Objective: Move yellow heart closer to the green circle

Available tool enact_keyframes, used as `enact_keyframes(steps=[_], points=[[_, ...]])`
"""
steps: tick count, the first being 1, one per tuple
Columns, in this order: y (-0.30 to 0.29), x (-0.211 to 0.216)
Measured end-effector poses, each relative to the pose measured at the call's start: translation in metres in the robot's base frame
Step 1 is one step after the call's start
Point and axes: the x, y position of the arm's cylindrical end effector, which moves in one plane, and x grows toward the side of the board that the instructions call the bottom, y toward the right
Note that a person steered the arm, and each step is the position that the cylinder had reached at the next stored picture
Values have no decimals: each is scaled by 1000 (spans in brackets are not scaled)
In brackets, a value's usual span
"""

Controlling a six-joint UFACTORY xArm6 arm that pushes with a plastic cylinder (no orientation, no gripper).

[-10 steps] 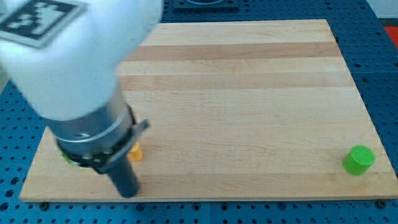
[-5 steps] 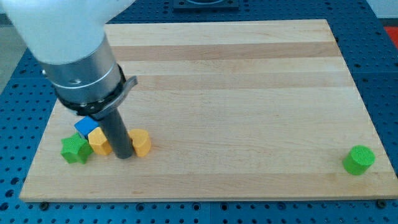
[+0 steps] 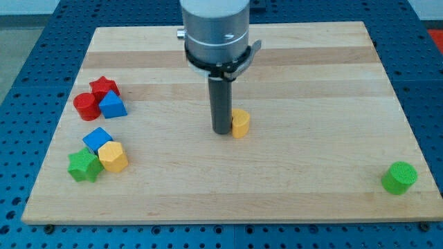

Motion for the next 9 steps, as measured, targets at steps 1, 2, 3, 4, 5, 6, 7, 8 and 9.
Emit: enact_keyframes(steps=[1,2,3,4,5,6,7,8,9], points=[[3,-24],[20,-31],[45,-30],[61,-22],[62,-10],[55,2],[54,22],[50,40],[47,59]])
